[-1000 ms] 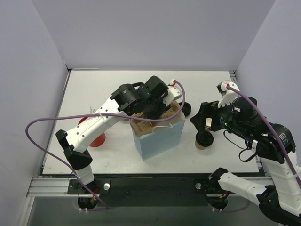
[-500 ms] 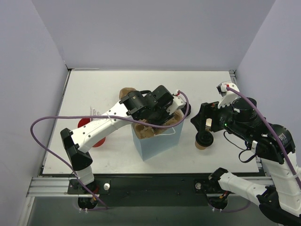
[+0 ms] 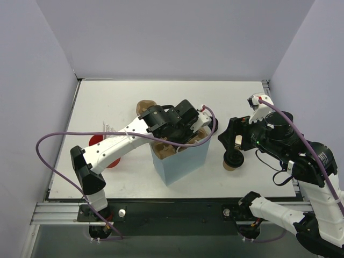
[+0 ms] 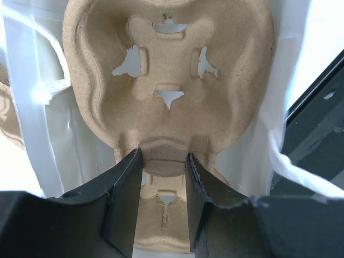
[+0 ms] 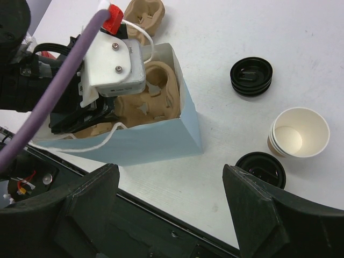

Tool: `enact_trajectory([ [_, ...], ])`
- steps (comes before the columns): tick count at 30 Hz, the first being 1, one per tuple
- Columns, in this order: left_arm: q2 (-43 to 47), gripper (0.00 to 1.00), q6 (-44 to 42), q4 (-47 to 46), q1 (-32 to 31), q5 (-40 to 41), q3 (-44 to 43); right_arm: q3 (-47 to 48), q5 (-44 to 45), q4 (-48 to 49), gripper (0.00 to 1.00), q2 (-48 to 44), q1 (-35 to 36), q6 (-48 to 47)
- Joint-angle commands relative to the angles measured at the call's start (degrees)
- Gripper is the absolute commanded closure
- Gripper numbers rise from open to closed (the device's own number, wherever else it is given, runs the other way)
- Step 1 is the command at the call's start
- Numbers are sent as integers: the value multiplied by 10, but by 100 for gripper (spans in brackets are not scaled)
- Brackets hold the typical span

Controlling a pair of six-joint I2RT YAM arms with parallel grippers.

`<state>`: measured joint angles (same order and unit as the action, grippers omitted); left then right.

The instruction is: Pack the takeout coffee

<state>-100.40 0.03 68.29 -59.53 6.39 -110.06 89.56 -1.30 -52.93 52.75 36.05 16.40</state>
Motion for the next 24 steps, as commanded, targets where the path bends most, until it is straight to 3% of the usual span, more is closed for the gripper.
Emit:
enact_trajectory([
  [1,-5,72,5,-16,-2,6,15,2,11,10,20,-9,2,-2],
  [15,5,69,37,-45,-8,0,85,-5,33,10,20,-14,2,0],
  [24,5,47,42,-35,-7,36,49,-10,40,10,20,-23,2,1],
])
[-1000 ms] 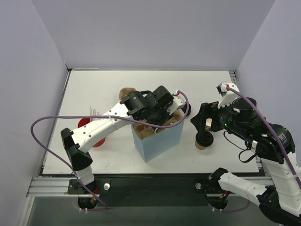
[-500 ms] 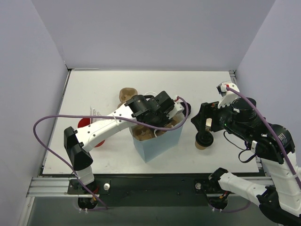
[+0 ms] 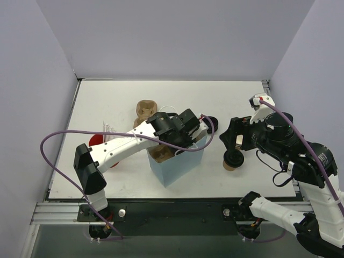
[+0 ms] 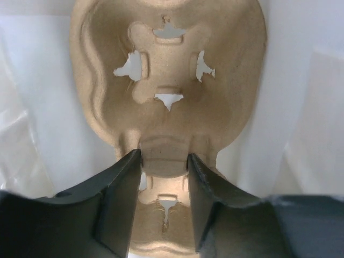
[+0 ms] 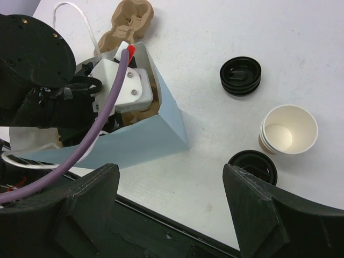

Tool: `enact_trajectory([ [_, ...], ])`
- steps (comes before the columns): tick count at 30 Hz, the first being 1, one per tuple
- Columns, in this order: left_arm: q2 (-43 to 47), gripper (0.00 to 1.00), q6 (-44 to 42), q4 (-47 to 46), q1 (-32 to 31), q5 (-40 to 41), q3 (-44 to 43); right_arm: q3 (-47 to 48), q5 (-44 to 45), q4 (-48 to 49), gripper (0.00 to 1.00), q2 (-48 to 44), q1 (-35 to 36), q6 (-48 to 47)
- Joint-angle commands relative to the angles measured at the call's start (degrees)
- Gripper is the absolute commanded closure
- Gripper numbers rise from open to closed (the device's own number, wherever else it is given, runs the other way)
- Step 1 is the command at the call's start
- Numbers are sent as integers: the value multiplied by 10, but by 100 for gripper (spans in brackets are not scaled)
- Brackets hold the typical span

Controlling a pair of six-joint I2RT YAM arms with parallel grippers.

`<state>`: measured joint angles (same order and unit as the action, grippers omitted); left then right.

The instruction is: Pack the takeout coffee

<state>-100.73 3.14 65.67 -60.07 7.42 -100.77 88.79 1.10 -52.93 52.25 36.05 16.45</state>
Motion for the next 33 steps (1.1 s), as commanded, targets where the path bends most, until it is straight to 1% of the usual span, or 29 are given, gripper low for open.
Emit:
enact_trajectory([
  [1,8,41,12,-5,-2,30,-52,-4,17,10,20,-19,2,3],
  [2,8,37,13,2,-2,35,-61,-4,17,10,20,-20,2,3],
  [3,8,29,17,6,-2,39,-70,-5,17,12,20,-21,2,5],
  [4,9,22,19,10,-1,40,-85,-6,18,12,21,-21,2,7],
  [5,10,17,20,16,-1,42,-93,-8,17,12,20,-21,2,7],
  [6,12,14,27,20,-2,45,-100,-8,16,13,20,-22,2,9],
  [16,47,9,91,21,-1,43,-167,-28,5,28,20,-21,2,31],
  [18,49,4,114,28,0,51,-189,-28,0,34,20,-13,2,35],
  [21,55,3,138,37,1,65,-217,-11,-7,39,21,10,2,36],
  [23,62,3,152,32,3,77,-226,-1,-7,41,21,33,2,37],
  [25,77,3,162,11,7,87,-227,18,-27,41,24,50,1,36],
  [27,91,3,179,-3,22,95,-228,33,-33,41,26,75,0,32],
  [29,99,3,197,-11,41,74,-235,48,-39,43,28,100,-1,25],
  [31,119,3,212,-10,85,61,-225,58,-39,43,29,118,-1,18],
  [32,138,3,214,-15,106,22,-214,67,-40,45,28,138,-3,4],
  [33,149,3,222,-19,142,12,-195,75,-42,45,28,150,-8,-1],
])
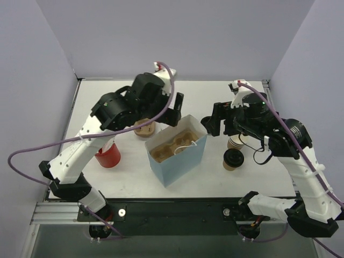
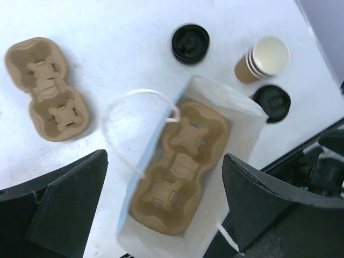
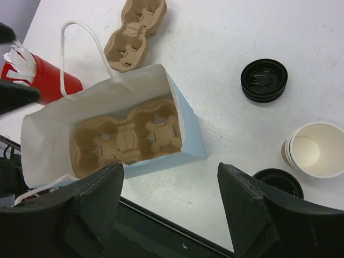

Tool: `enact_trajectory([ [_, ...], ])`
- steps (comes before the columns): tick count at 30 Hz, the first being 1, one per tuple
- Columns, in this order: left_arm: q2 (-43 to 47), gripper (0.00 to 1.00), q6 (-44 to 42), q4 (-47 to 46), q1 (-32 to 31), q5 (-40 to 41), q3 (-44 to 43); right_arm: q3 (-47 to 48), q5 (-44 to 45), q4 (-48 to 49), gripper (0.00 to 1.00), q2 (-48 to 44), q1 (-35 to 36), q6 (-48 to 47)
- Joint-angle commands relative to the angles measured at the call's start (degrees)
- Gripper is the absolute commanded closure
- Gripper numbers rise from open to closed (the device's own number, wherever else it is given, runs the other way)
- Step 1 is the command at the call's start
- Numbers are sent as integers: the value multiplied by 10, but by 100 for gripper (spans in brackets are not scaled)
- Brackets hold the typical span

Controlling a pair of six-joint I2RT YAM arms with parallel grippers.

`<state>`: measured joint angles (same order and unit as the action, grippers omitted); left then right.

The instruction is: Pack the takeout coffee

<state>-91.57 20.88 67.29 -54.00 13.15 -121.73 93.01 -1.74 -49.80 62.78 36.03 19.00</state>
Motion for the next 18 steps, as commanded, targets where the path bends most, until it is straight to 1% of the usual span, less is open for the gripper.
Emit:
enact_trajectory([
  [1,69,3,56,-34,103,-59,46,44,-18,10,28,58,-14,-29],
  [3,105,3,99,-30,130,-53,79,75,-55,0,27,95,-36,-40],
  [4,122,6,111,-40,130,-28,102,79,-63,1,27,105,-40,-45],
  [5,159,10,132,-51,130,-24,162,85,-67,1,26,124,-46,-50],
  [6,177,12,142,-59,130,-19,186,85,-74,-2,26,134,-49,-62],
  [7,195,18,149,-71,131,-19,212,85,-78,-5,25,144,-55,-66],
  [8,221,19,157,-73,130,-22,243,84,-85,-6,25,161,-57,-70],
  [9,231,20,161,-75,130,-25,256,78,-97,-7,25,170,-59,-79],
  [12,254,23,181,-59,130,-39,286,61,-94,-10,27,194,-55,-85],
  [14,261,24,183,-49,128,-52,300,53,-71,-8,29,211,-52,-85],
  [15,264,24,182,-51,128,-57,315,46,-63,-7,33,218,-50,-84],
  [17,271,25,181,-70,128,-66,337,38,-49,0,37,236,-41,-77],
  [18,271,25,179,-76,128,-67,349,39,-43,1,44,241,-38,-73],
])
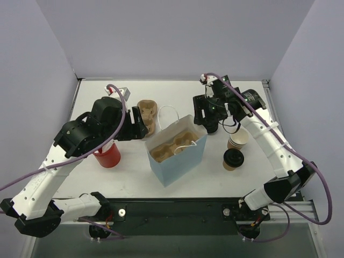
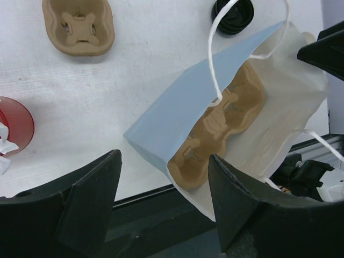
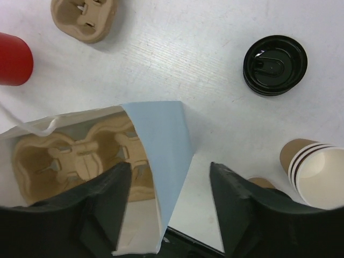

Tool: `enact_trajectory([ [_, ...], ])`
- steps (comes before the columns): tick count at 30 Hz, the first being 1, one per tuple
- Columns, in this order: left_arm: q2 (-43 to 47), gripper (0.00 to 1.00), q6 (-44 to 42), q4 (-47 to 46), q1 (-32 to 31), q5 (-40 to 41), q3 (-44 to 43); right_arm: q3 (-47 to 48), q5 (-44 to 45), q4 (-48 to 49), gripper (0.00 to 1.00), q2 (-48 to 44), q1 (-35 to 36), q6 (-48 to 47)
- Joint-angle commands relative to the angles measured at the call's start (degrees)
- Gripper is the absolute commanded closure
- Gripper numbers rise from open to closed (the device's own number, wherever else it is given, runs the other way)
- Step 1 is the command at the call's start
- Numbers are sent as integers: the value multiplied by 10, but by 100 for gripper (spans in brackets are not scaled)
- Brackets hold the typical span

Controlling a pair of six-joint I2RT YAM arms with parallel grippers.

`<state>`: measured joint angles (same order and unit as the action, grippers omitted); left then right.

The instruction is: Pack the takeout coffee

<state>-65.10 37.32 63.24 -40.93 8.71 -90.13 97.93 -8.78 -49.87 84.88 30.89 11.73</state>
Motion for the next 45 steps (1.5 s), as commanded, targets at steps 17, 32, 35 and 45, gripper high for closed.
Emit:
enact_trajectory([
  [17,-90,35,1,122,-64,75,-115,-109,233,-12,100,-88,122,290],
  [32,-122,47,-10,143,-93,83,-90,-131,242,-6,100,-96,144,338],
  [35,-121,47,-7,142,-93,83,-89,-132,245,-6,100,-102,143,347],
  [45,-112,46,24,107,-93,55,-45,-137,242,-3,100,-106,145,360],
])
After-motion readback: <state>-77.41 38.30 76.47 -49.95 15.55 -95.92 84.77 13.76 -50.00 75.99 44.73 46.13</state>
